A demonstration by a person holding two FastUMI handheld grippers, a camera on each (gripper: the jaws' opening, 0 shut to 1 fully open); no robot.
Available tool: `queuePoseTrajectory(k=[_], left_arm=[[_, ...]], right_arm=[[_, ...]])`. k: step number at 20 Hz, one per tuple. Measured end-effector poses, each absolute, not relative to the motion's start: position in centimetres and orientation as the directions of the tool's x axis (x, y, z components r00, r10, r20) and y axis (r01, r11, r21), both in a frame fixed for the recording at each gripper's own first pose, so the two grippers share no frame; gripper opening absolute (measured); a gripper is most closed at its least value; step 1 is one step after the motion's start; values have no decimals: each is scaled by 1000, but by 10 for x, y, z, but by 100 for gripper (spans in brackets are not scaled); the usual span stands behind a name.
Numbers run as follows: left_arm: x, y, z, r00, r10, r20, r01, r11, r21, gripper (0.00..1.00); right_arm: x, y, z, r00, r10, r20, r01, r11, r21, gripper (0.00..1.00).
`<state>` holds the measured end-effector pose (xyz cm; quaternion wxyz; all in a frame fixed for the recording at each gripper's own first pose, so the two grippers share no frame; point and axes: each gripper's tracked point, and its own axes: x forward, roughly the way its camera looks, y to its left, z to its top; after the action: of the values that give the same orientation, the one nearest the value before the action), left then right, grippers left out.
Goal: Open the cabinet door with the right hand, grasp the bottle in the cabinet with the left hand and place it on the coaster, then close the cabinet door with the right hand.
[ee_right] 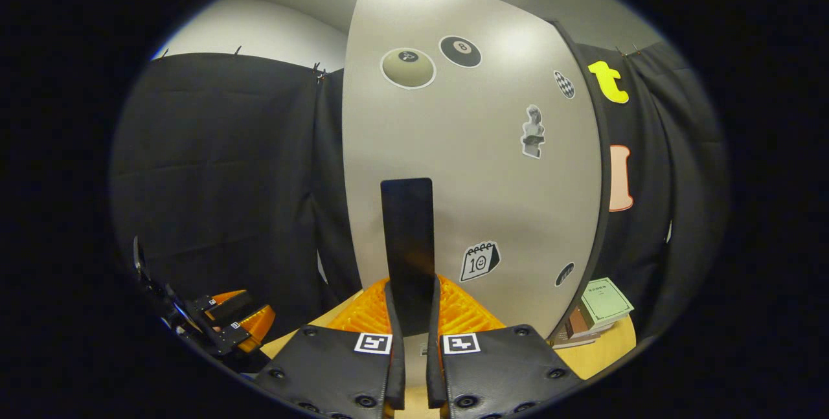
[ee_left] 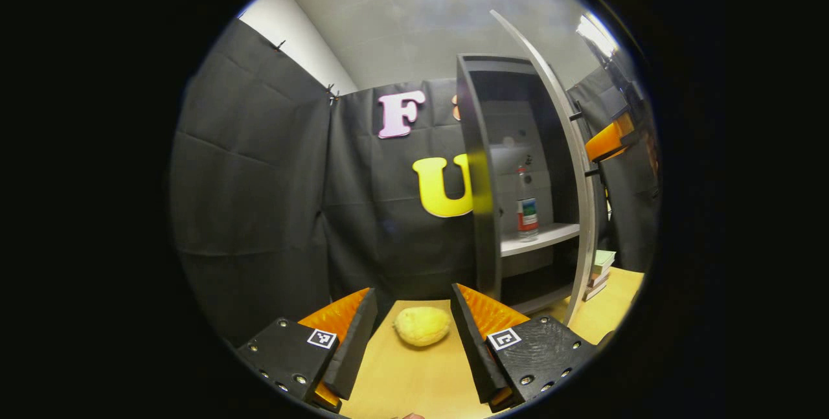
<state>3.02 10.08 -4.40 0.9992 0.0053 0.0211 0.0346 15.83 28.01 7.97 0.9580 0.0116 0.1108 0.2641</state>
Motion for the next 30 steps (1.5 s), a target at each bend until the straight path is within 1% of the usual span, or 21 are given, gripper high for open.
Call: queuePoseTrajectory(k=[3, 5, 6, 12, 19, 20, 21, 22, 23, 24, 27, 29, 30], left_arm=[[35, 66, -44, 997, 49, -54, -49, 999, -3, 64], [38, 39, -42, 998, 26, -56, -27, 999, -20, 66], [37, 31, -40, 998, 18, -55, -19, 1000, -17, 65], [44, -24, -22, 999, -30, -46, 30, 999, -11, 64], [47, -93, -15, 996, -77, -44, 77, 997, 2, 64], [46, -102, -13, 996, -84, -42, 84, 996, 3, 64], [46, -112, -11, 995, -89, -39, 89, 996, 6, 64], [46, -120, -9, 995, -92, -36, 92, 996, 9, 64], [46, -127, -7, 995, -95, -34, 96, 995, 12, 64], [45, -134, -6, 995, -96, -34, 97, 995, 14, 66], [42, -152, -2, 995, -93, -34, 93, 996, 16, 66], [40, -159, -1, 996, -83, -32, 84, 996, 19, 66], [35, -164, -2, 996, -79, -32, 80, 997, 21, 64]], right_arm=[[158, 275, 78, 822, 527, -217, -521, 849, 89, 15], [160, 273, 77, 814, 538, -218, -531, 842, 92, 15], [161, 272, 77, 810, 544, -219, -537, 838, 93, 15], [162, 265, 77, 801, 564, -201, -556, 825, 100, 14], [165, 252, 81, 831, 531, -168, -526, 847, 78, 14], [165, 250, 81, 834, 527, -163, -522, 849, 75, 10], [165, 248, 81, 837, 525, -158, -519, 851, 80, 14], [165, 247, 82, 839, 522, -155, -515, 853, 87, 10], [163, 244, 84, 842, 518, -151, -510, 855, 89, 14], [163, 240, 85, 845, 514, -148, -506, 858, 90, 14], [162, 224, 86, 859, 494, -137, -486, 870, 89, 13], [172, 205, 89, 870, 476, -133, -469, 880, 83, 14], [174, 197, 90, 874, 467, -131, -461, 884, 73, 14]])
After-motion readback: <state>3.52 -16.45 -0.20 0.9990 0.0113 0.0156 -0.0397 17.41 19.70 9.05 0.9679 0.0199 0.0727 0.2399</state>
